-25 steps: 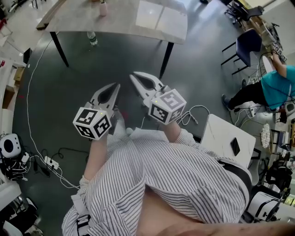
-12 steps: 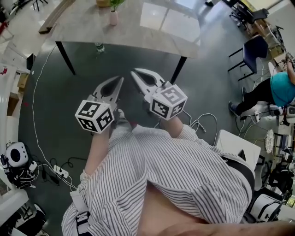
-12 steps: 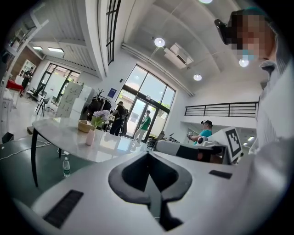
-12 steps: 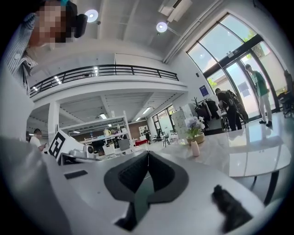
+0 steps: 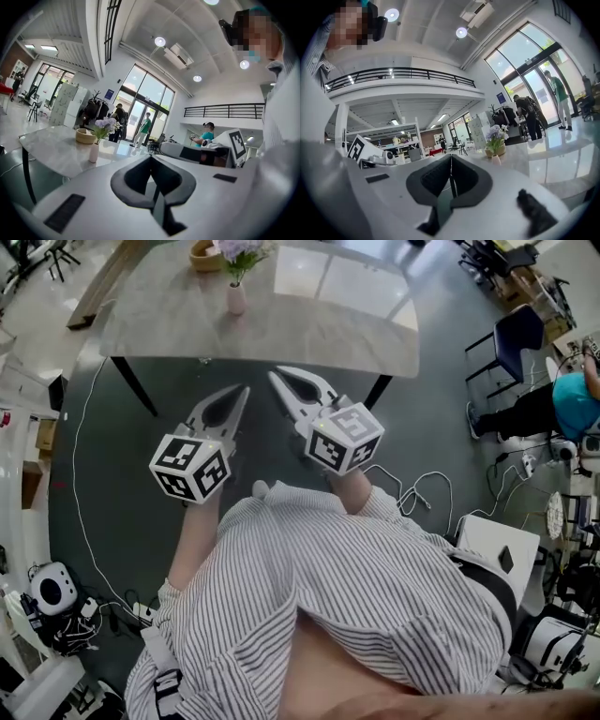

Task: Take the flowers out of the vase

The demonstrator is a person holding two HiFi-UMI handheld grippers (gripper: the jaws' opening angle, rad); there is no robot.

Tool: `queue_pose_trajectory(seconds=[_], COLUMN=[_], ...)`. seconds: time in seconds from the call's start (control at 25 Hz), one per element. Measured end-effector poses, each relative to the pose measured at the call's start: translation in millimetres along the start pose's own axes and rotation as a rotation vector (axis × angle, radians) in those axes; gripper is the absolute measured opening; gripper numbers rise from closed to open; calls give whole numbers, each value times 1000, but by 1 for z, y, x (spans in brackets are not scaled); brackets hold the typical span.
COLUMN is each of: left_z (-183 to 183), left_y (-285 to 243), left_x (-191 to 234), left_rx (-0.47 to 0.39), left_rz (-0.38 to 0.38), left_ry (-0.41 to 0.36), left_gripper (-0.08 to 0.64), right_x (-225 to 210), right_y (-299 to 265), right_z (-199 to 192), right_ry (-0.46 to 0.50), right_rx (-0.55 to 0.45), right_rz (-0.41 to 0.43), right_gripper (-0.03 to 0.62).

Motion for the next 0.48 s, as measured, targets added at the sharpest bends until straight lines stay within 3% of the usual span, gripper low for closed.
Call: queue_pose_trajectory(seconds=[0.48], left_z=[4], left_y=[-26], left_x=[53], left_rx=[5], left_rz=[-20], left_ry=[71], left_gripper=[9], right_x=[-24], right_y=[-44], right_z=[-20], right_ry=[-30], right_rx=[81], right_rz=[-45], right_gripper=[15])
Point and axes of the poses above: the fingertips, and each gripper's own axes: y backward along the fingers, x to its left, z out of its top, the point moved 5 cm from there along y, backward along the fingers
